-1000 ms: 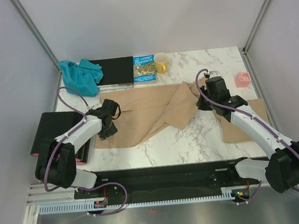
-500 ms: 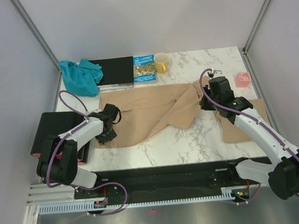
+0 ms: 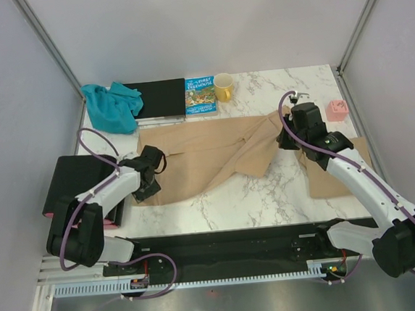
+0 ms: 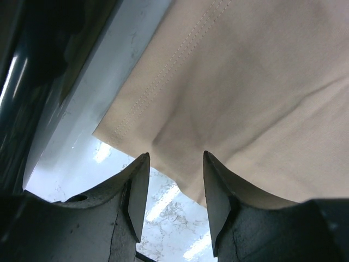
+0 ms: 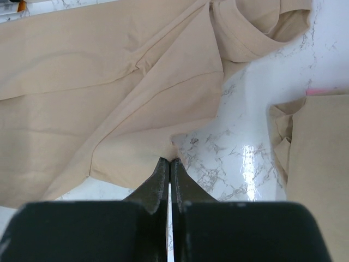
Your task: Fold and stack the t-shirts
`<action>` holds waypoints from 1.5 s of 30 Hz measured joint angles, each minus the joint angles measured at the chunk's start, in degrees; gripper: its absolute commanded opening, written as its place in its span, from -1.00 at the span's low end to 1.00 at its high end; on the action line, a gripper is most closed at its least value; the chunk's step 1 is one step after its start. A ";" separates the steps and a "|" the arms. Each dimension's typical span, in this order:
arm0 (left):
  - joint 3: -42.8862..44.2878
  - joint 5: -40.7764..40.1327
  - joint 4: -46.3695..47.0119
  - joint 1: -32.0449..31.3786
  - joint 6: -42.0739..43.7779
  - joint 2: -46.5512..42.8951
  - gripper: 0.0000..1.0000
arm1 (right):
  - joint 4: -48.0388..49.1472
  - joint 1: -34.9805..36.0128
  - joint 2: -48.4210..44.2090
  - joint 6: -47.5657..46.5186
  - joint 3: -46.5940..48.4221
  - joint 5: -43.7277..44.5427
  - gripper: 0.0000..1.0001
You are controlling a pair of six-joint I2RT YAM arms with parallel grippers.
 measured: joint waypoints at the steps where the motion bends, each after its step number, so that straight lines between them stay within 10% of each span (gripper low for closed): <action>1: -0.24 0.07 -0.04 0.00 -0.02 -0.68 0.03 | -0.11 0.00 0.00 0.00 0.00 0.00 -1.00; 20: -3.23 0.74 -0.70 -0.02 -1.81 -1.53 -0.03 | -0.70 0.00 -1.70 0.00 0.07 -1.36 -1.00; 33: -0.94 2.58 0.39 -0.31 -1.92 1.79 -0.86 | -0.90 0.00 -2.10 -0.07 0.81 -2.19 -1.00; 38: -0.87 2.43 0.22 -0.31 -1.86 1.88 -0.31 | -0.92 0.00 -2.38 -0.24 1.09 -2.19 -1.00; 45: -2.84 1.42 -0.07 0.00 -2.08 -1.25 -0.07 | -0.92 0.00 -2.78 -0.28 1.18 -2.19 -1.00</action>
